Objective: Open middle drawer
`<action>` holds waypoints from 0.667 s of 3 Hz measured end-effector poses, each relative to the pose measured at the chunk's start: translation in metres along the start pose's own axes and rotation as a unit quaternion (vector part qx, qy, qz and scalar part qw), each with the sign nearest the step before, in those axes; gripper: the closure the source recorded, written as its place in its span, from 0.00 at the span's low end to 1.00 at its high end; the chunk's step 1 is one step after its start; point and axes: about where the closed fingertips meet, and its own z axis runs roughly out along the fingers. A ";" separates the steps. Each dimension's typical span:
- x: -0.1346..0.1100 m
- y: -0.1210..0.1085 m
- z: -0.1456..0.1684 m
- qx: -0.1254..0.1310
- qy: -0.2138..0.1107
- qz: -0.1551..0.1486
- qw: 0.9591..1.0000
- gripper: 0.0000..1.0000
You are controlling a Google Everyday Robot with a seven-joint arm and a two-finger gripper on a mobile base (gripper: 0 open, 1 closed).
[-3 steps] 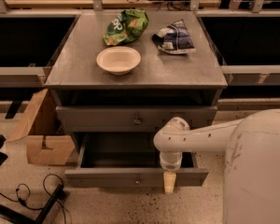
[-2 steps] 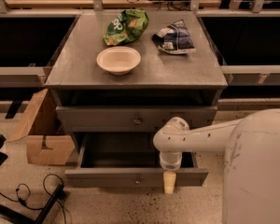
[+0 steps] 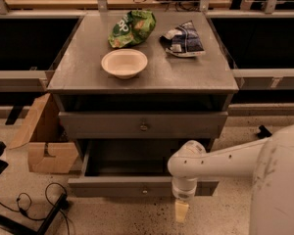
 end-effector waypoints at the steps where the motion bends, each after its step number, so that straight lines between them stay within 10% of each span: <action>1: 0.002 0.008 -0.001 -0.009 0.000 0.002 1.000 0.41; 2: 0.002 0.008 -0.006 -0.009 0.000 0.002 1.000 0.65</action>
Offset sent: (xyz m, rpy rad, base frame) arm -0.1760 0.0071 -0.0050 0.0288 0.3917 -0.1023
